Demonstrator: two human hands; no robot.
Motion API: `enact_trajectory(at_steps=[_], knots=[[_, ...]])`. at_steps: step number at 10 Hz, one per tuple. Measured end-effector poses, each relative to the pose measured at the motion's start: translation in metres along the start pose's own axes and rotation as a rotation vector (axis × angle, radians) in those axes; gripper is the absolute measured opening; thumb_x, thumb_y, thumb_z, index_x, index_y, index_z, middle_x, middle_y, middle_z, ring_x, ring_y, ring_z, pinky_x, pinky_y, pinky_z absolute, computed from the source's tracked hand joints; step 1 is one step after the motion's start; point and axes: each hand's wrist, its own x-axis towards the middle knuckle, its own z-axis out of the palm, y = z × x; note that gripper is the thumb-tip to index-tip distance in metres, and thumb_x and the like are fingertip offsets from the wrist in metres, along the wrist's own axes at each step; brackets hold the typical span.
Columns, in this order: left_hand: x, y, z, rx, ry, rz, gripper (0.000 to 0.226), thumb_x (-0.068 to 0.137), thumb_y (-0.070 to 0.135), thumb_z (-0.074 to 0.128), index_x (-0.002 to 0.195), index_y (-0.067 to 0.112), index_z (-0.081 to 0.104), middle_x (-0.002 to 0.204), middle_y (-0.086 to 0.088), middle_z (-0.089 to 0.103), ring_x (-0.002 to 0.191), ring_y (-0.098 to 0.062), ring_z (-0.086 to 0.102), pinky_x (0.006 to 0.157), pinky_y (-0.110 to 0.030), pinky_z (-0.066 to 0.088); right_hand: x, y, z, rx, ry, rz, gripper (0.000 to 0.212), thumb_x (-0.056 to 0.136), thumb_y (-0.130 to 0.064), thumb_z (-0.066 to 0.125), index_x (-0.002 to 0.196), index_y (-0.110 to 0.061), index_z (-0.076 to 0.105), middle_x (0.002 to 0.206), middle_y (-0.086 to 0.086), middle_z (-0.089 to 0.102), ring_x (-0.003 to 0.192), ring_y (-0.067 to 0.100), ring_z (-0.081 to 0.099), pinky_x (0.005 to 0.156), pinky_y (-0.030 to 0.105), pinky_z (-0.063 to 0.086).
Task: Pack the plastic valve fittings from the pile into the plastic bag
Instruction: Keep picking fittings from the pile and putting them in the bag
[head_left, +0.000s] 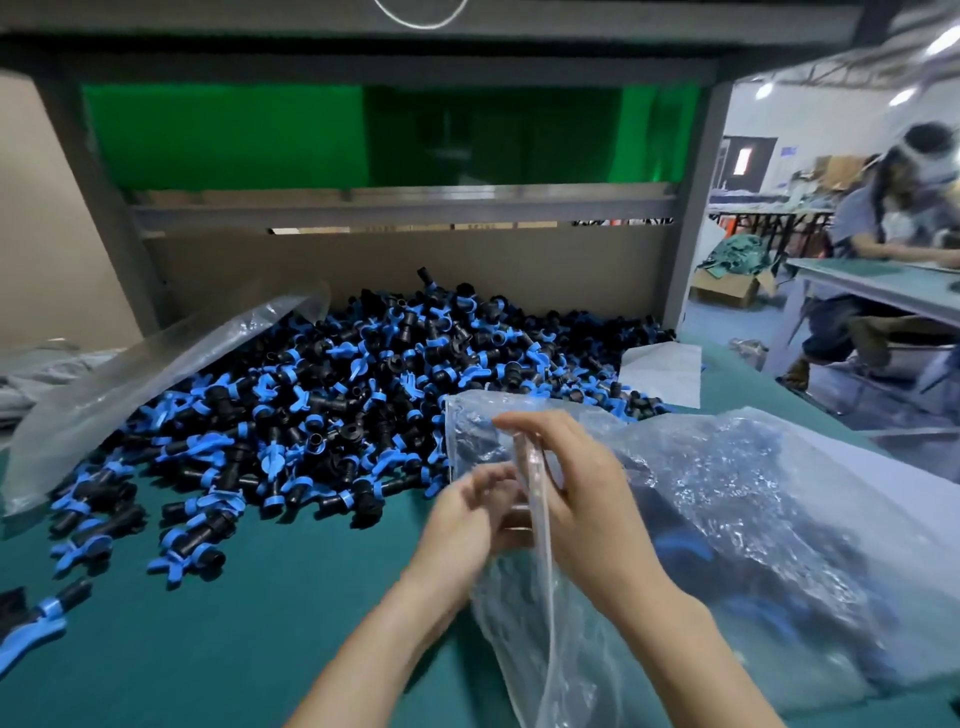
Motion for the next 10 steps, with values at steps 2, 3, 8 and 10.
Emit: enact_trajectory(at_steps=[2, 3, 8, 10], knots=[[-0.019, -0.085, -0.086, 0.333, 0.255, -0.196, 0.024, 0.099, 0.026, 0.043, 0.099, 0.046, 0.057, 0.078, 0.014, 0.068, 0.055, -0.007, 0.056, 0.051, -0.029, 0.043, -0.030, 0.034, 0.031, 0.005, -0.073, 0.125, 0.053, 0.087, 0.004, 0.054, 0.122, -0.036, 0.059, 0.121, -0.024, 0.058, 0.116, -0.004, 0.053, 0.096, 0.016, 0.042], [-0.018, -0.096, -0.105, 0.530, 0.275, -0.293, 0.023, 0.100, 0.025, 0.038, 0.114, 0.033, 0.053, 0.078, 0.009, 0.059, 0.070, -0.014, 0.056, 0.055, -0.033, 0.039, -0.034, 0.048, 0.039, 0.024, -0.084, 0.201, 0.057, 0.084, 0.010, 0.058, 0.118, -0.035, 0.061, 0.120, -0.025, 0.060, 0.115, -0.008, 0.053, 0.098, 0.016, 0.040], [0.006, -0.106, -0.103, 0.880, 0.193, -0.275, 0.028, 0.103, 0.038, 0.039, 0.125, 0.027, 0.051, 0.116, 0.004, 0.053, 0.096, -0.021, 0.058, 0.087, -0.036, 0.046, -0.040, 0.062, 0.042, 0.022, -0.137, 0.342, 0.047, 0.088, -0.002, 0.059, 0.117, -0.040, 0.061, 0.124, -0.022, 0.061, 0.118, -0.007, 0.052, 0.102, 0.024, 0.039], [0.000, -0.109, -0.106, 0.326, 0.258, -0.238, 0.012, 0.103, 0.040, 0.039, 0.106, 0.039, 0.050, 0.110, 0.010, 0.061, 0.093, -0.007, 0.058, 0.072, -0.030, 0.044, -0.037, 0.060, 0.041, 0.225, -0.154, 0.506, 0.016, 0.089, -0.036, 0.062, 0.103, -0.035, 0.071, 0.104, -0.014, 0.071, 0.104, 0.008, 0.065, 0.089, 0.028, 0.049]])
